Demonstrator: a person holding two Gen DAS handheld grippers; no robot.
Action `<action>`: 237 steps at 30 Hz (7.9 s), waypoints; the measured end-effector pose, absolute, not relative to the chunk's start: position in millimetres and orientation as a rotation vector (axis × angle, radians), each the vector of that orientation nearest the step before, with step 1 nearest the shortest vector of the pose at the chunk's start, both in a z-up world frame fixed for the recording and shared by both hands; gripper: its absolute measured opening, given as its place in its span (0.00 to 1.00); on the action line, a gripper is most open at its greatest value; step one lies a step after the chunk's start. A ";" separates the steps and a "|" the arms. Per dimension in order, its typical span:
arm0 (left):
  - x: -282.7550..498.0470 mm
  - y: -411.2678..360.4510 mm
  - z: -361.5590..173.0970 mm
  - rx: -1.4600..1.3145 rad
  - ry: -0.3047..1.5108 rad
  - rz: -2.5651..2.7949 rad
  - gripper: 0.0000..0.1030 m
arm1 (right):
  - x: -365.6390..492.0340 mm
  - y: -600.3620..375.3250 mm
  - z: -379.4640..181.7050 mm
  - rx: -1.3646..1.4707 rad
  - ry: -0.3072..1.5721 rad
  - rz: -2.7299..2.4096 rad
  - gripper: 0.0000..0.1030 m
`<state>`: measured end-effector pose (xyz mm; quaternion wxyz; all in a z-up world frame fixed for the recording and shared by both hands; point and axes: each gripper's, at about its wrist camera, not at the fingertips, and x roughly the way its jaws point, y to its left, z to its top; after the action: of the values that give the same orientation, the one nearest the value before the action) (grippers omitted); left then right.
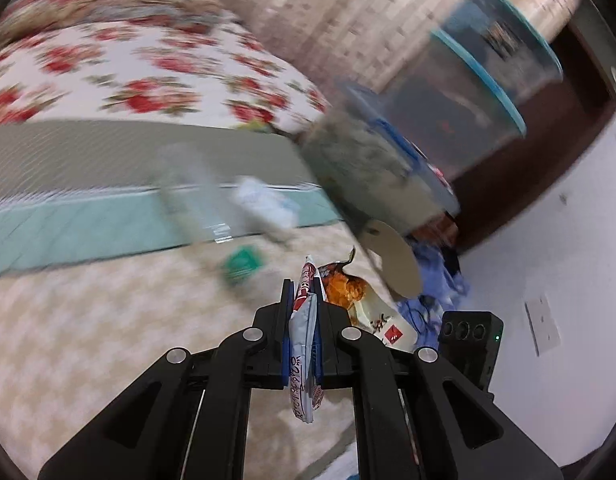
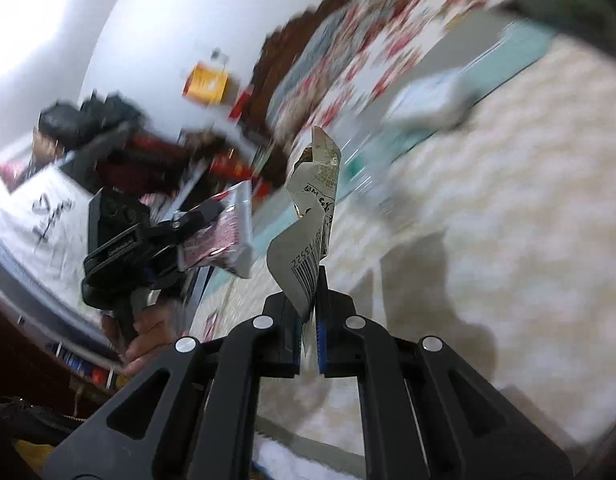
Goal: Collect trash
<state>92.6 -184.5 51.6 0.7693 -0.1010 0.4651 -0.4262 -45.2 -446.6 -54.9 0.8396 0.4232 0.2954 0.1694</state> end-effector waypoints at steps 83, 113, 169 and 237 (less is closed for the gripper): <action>162.7 -240.6 -56.2 0.034 1.129 -0.517 0.89 | 50.5 -412.3 -81.0 0.646 0.803 0.223 0.44; 109.0 -181.9 -56.3 0.138 0.971 -0.504 0.56 | 39.0 -453.7 -89.5 0.792 0.728 0.086 0.49; 112.3 -180.0 -55.9 0.099 0.985 -0.553 0.64 | 38.6 -449.9 -89.5 0.776 0.735 0.079 0.55; 82.8 -168.0 -53.6 0.119 0.969 -0.568 0.55 | 37.4 -406.5 -72.0 0.430 0.825 0.081 0.77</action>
<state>82.8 -168.0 -53.6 0.8449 0.0562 0.4590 -0.2690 37.4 -406.5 -72.0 0.8930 0.2071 0.3976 0.0388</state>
